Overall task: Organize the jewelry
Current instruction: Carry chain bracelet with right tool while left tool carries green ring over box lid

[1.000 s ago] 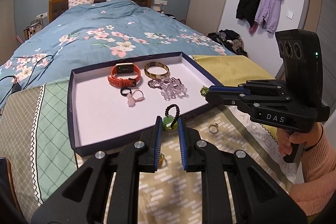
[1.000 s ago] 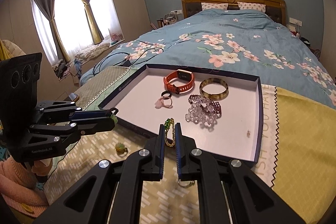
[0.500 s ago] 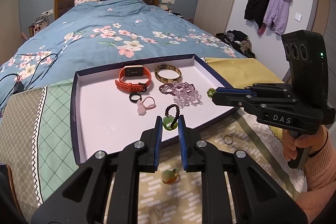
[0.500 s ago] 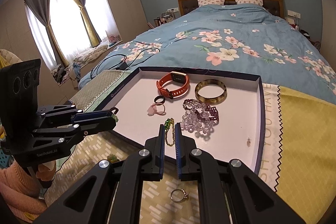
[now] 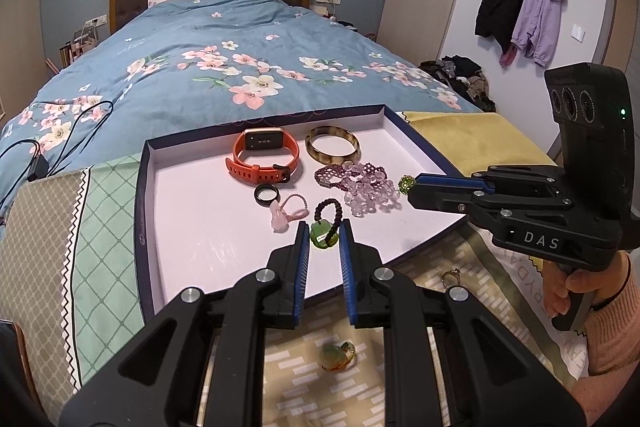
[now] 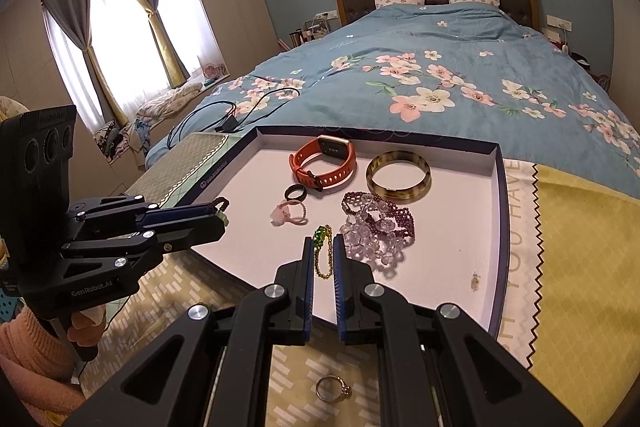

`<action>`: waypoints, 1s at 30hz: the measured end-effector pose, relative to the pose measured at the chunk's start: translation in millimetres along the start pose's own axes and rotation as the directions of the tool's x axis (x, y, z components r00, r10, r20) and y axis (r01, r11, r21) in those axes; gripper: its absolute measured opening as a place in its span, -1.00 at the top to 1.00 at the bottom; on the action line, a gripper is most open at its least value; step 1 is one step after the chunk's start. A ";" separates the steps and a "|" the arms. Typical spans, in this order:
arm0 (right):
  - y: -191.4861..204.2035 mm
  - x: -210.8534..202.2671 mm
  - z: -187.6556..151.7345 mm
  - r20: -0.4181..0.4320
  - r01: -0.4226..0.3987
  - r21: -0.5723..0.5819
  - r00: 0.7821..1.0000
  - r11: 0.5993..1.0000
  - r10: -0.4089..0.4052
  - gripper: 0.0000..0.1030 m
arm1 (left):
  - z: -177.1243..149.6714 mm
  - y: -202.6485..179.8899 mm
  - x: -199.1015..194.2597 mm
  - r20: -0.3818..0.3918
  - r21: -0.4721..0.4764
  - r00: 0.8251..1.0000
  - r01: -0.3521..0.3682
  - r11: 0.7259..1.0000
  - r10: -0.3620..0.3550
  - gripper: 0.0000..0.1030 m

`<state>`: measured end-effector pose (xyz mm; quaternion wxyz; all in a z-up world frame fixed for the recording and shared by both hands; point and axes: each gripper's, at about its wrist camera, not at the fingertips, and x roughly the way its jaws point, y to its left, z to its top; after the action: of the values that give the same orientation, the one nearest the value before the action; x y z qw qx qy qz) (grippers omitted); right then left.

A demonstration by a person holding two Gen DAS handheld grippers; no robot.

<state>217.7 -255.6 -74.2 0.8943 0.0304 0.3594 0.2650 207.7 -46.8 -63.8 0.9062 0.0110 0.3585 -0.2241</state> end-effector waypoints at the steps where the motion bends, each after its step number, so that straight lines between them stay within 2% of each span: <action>1: 0.2 0.5 0.3 0.000 0.003 -0.001 1.000 1.000 -0.003 0.85 | 0.4 0.2 0.7 -0.001 -0.001 1.000 0.000 1.000 0.000 0.70; 30: -9.1 25.1 4.4 -0.047 0.037 -0.001 0.998 0.999 -0.037 0.85 | 4.2 7.3 29.1 -0.057 -0.030 0.998 -0.023 0.999 0.021 0.70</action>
<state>239.8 -250.4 -88.9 0.8903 0.0175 0.3810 0.2488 232.2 -52.5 -80.7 0.8981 0.0073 0.3873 -0.2082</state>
